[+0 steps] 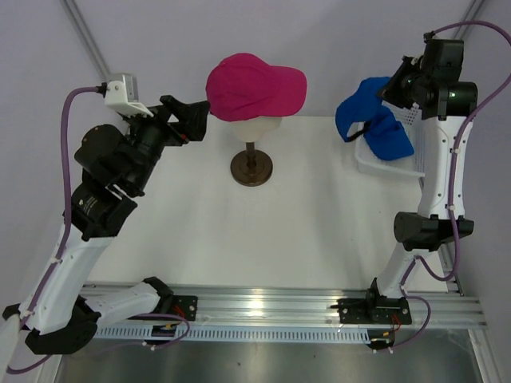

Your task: Stack the hats

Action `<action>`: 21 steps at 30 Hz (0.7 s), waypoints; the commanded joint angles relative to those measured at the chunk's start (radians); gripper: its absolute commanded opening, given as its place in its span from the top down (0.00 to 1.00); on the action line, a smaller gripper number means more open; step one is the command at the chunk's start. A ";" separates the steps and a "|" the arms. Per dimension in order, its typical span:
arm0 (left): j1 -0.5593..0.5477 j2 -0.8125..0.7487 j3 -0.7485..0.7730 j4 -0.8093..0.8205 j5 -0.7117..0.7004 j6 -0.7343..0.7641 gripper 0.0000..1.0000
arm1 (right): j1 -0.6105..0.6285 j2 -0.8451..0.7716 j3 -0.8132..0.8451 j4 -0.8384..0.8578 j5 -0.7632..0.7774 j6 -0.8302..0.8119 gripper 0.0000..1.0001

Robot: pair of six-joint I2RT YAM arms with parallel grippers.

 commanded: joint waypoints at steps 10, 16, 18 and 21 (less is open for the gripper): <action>0.012 0.018 0.047 -0.031 0.034 -0.013 0.00 | 0.000 -0.052 0.010 0.362 -0.305 0.037 1.00; 0.013 0.011 0.047 -0.033 0.028 -0.010 0.00 | -0.054 -0.175 -0.055 0.810 -0.523 0.296 1.00; 0.013 0.014 0.045 -0.033 0.030 -0.010 0.01 | -0.082 -0.218 -0.070 0.706 -0.405 0.209 1.00; 0.015 0.019 0.045 -0.033 0.036 -0.005 0.00 | -0.083 -0.261 -0.146 0.393 -0.084 0.032 1.00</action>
